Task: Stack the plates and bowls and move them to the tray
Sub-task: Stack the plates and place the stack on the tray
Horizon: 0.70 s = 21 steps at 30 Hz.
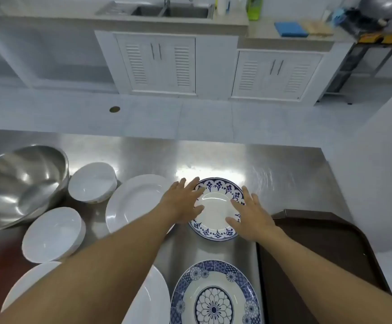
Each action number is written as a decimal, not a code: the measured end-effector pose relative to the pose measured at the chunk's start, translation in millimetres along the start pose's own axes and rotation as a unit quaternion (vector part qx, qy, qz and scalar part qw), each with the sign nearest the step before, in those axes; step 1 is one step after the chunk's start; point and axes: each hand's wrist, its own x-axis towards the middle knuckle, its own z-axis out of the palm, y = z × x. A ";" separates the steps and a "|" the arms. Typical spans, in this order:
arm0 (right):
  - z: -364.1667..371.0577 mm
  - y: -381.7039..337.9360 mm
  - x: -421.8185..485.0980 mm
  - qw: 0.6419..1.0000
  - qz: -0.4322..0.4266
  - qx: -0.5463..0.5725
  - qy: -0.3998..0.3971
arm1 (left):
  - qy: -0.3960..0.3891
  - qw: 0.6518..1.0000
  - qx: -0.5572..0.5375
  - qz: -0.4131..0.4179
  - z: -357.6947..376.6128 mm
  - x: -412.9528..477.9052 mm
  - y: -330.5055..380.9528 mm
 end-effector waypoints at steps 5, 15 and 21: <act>14.6 16.3 2.7 0.999 -0.004 -0.044 -0.023 | -0.034 0.999 0.032 0.004 17.7 11.5 3.4; 22.0 9.1 7.5 0.997 0.025 0.059 0.031 | -0.077 0.997 0.016 -0.003 31.8 21.5 15.4; 22.6 8.1 -4.7 0.993 0.029 0.090 0.076 | -0.055 0.998 0.026 0.001 26.1 14.8 17.7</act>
